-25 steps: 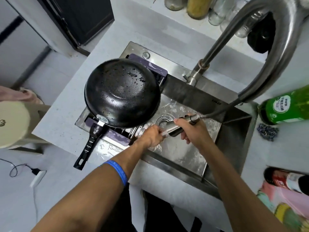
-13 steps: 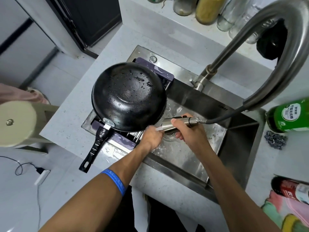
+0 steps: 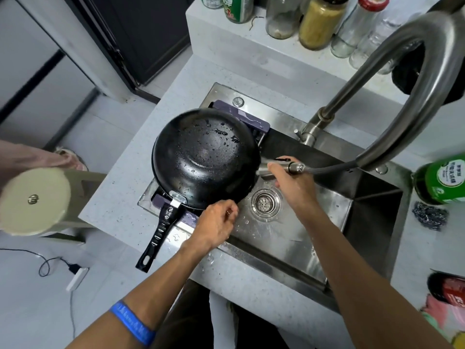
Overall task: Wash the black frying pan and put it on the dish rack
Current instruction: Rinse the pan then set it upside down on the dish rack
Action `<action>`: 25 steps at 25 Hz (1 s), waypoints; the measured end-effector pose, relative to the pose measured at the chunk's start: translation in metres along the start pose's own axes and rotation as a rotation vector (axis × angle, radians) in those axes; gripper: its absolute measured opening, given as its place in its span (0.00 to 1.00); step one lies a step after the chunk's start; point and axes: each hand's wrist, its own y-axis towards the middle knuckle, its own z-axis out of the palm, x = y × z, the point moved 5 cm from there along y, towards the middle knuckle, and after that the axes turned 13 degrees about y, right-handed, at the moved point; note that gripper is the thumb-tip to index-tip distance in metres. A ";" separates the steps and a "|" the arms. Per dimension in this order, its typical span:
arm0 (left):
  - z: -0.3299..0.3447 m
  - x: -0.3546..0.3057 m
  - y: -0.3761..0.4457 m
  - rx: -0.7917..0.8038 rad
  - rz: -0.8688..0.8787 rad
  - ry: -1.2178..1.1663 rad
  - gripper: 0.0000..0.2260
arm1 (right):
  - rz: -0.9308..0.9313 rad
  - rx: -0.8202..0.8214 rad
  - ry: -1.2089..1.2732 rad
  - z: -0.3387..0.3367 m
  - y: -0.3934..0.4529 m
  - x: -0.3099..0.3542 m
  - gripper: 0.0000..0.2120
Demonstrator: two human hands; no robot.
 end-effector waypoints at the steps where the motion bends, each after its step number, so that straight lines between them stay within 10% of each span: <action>1: 0.007 0.003 0.000 0.027 0.002 0.034 0.05 | -0.007 0.003 0.004 0.002 0.000 0.002 0.03; 12: 0.035 0.031 -0.020 0.127 0.283 0.603 0.05 | 0.114 -0.159 0.326 0.024 0.037 0.023 0.15; 25: 0.041 0.038 -0.018 0.159 0.253 0.549 0.05 | 0.026 -0.066 0.194 0.008 0.047 0.028 0.13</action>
